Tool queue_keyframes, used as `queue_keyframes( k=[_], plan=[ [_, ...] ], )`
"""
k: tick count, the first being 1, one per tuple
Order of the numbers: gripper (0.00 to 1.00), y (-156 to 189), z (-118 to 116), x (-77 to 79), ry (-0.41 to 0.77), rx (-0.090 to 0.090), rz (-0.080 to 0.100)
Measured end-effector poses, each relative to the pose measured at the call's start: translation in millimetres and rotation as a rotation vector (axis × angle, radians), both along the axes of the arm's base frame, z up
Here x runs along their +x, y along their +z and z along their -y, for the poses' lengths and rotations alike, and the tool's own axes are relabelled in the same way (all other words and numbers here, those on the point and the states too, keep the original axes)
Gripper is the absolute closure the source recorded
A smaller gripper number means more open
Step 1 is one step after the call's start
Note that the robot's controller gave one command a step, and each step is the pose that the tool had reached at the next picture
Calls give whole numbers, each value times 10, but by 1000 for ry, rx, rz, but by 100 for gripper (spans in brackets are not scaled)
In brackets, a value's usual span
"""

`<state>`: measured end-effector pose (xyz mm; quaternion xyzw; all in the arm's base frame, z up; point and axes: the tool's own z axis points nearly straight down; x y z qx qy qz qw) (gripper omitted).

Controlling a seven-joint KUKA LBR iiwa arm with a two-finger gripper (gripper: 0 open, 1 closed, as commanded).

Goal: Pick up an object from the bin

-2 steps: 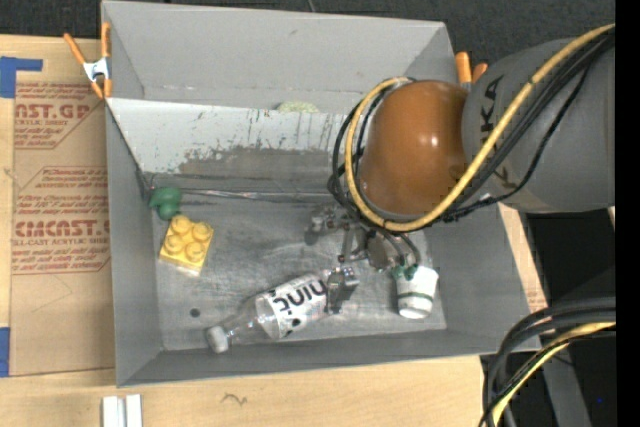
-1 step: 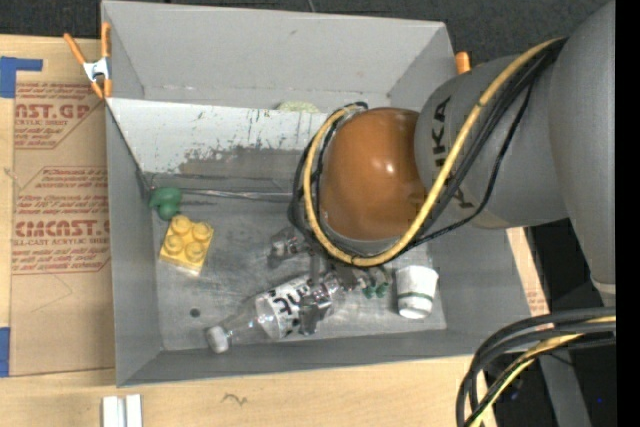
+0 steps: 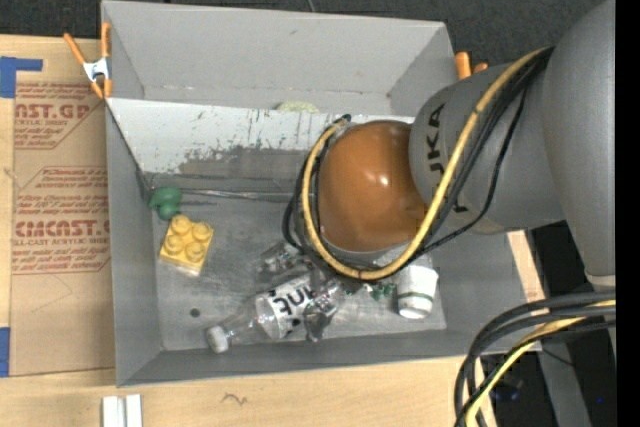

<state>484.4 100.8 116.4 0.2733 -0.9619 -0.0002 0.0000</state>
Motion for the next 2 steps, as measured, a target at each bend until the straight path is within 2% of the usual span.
queue_keyframes(
  k=[1,2],
  plan=[
    [0,-441,-13,66,6,3,9],
    [100,-424,-24,61,91,3,12]
  ],
)
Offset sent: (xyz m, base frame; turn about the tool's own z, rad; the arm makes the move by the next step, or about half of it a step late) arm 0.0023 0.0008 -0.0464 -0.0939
